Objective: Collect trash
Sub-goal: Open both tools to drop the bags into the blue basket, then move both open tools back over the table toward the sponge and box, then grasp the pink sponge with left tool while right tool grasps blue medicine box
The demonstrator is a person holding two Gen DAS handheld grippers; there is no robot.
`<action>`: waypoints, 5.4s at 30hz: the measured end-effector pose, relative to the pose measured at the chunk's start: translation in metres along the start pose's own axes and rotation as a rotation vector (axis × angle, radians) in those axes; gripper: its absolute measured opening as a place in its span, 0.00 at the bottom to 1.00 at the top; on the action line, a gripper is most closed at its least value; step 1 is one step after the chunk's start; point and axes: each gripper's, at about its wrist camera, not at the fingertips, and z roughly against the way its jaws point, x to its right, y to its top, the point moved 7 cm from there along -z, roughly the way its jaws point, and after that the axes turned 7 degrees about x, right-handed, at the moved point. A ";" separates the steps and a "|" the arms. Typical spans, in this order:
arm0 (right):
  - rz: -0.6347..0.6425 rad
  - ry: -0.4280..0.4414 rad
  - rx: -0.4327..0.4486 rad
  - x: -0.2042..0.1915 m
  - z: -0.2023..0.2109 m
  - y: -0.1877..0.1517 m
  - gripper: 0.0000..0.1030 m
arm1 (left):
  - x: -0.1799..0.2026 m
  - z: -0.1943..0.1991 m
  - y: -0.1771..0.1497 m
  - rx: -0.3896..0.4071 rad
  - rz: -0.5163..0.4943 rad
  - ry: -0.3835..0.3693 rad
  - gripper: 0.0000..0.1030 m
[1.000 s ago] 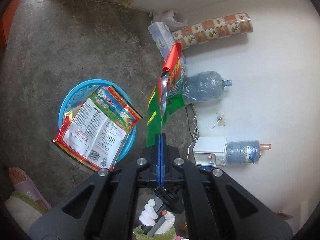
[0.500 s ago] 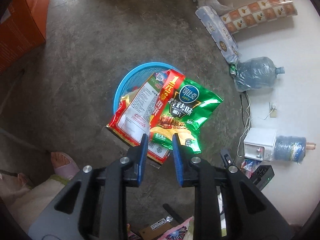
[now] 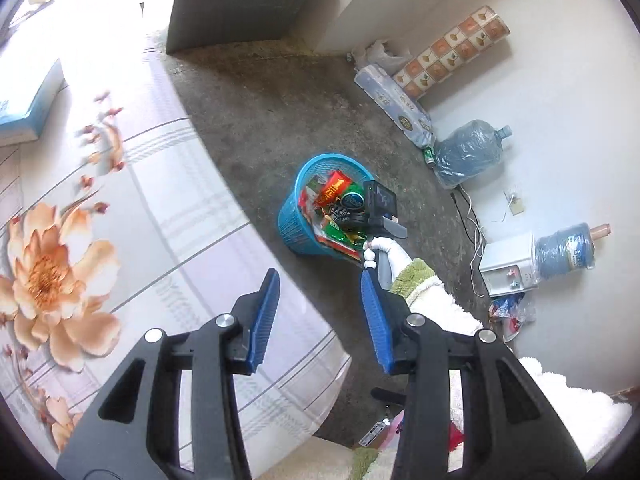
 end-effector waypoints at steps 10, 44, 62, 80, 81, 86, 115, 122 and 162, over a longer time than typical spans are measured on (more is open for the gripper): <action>-0.001 -0.048 -0.037 -0.003 0.010 0.011 0.10 | -0.091 0.096 -0.036 0.220 0.209 0.122 0.42; 0.794 0.617 0.469 -0.379 0.414 -0.148 0.65 | -0.247 0.238 -0.160 0.574 0.602 0.250 0.63; 1.498 0.173 0.414 -0.629 0.315 -0.194 0.79 | -0.369 0.231 -0.031 0.355 0.391 0.427 0.82; 1.257 0.291 0.230 -0.591 0.288 -0.203 0.75 | -0.382 0.183 0.005 0.275 0.303 0.645 0.83; 1.240 0.298 0.226 -0.583 0.290 -0.210 0.73 | -0.380 0.182 0.004 0.276 0.281 0.662 0.82; 1.159 0.325 0.228 -0.531 0.304 -0.243 0.72 | -0.357 0.180 -0.010 0.282 0.224 0.647 0.75; 0.927 0.342 0.397 -0.387 0.335 -0.320 0.70 | -0.236 0.164 -0.130 0.285 0.175 0.697 0.80; 0.907 0.356 0.392 -0.389 0.335 -0.317 0.70 | -0.233 0.164 -0.129 0.287 0.172 0.700 0.77; 0.871 0.384 0.398 -0.385 0.340 -0.317 0.69 | -0.223 0.179 -0.130 0.336 0.139 0.776 0.76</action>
